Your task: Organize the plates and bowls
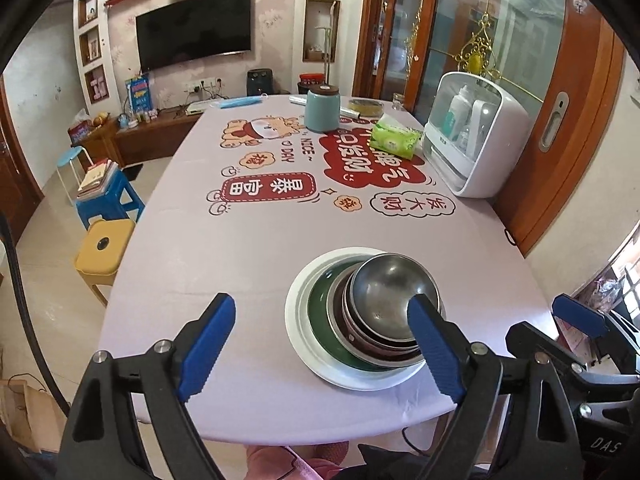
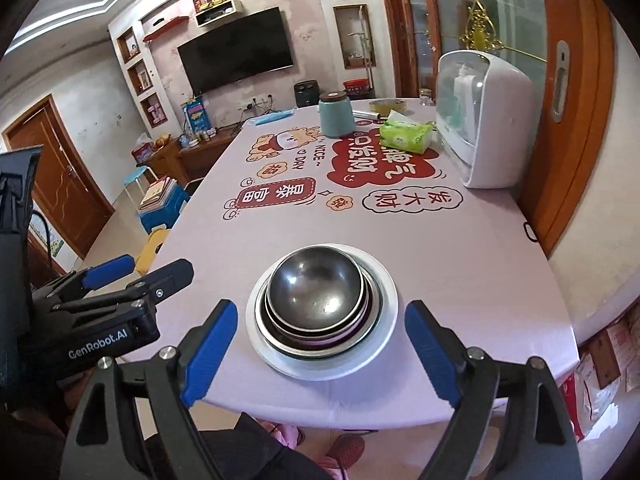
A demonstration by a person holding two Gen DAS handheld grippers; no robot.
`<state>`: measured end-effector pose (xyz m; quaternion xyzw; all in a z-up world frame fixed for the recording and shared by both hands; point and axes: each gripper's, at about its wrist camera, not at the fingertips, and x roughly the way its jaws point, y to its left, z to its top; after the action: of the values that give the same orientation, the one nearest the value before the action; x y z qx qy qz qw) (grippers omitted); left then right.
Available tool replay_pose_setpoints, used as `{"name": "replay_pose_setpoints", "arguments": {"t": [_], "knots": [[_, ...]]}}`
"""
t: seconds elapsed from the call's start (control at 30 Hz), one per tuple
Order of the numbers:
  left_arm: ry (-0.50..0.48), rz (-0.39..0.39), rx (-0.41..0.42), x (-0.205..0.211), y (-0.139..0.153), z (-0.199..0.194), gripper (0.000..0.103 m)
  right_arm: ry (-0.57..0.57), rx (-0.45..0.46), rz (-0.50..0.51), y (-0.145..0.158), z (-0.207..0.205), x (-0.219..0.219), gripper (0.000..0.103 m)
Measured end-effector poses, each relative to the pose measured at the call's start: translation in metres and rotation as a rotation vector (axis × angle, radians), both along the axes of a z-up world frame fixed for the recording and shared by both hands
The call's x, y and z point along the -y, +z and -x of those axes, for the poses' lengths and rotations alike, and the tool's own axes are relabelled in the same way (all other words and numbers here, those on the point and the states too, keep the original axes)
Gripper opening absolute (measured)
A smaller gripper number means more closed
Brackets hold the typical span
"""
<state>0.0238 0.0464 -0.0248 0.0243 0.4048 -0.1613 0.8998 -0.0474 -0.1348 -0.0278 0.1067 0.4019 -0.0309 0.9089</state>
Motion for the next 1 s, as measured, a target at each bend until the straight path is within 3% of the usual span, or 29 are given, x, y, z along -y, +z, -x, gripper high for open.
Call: {"name": "replay_pose_setpoints", "arguments": {"t": [0.27, 0.4, 0.63, 1.0], "knots": [[0.070, 0.004, 0.011, -0.004, -0.003, 0.022, 0.092, -0.017, -0.015, 0.030, 0.000, 0.013, -0.002, 0.087], [0.095, 0.018, 0.021, -0.005, -0.005, 0.028, 0.093, -0.027, -0.026, 0.052, -0.003, 0.016, -0.001, 0.098], [0.139, 0.052, 0.010, -0.005, -0.010, 0.027, 0.102, -0.011, -0.017, 0.095, -0.001, 0.019, 0.001, 0.103], [0.183, -0.006, 0.019, 0.006, -0.009, 0.023, 0.102, 0.002, -0.009, 0.096, -0.002, 0.015, 0.008, 0.103]]}}
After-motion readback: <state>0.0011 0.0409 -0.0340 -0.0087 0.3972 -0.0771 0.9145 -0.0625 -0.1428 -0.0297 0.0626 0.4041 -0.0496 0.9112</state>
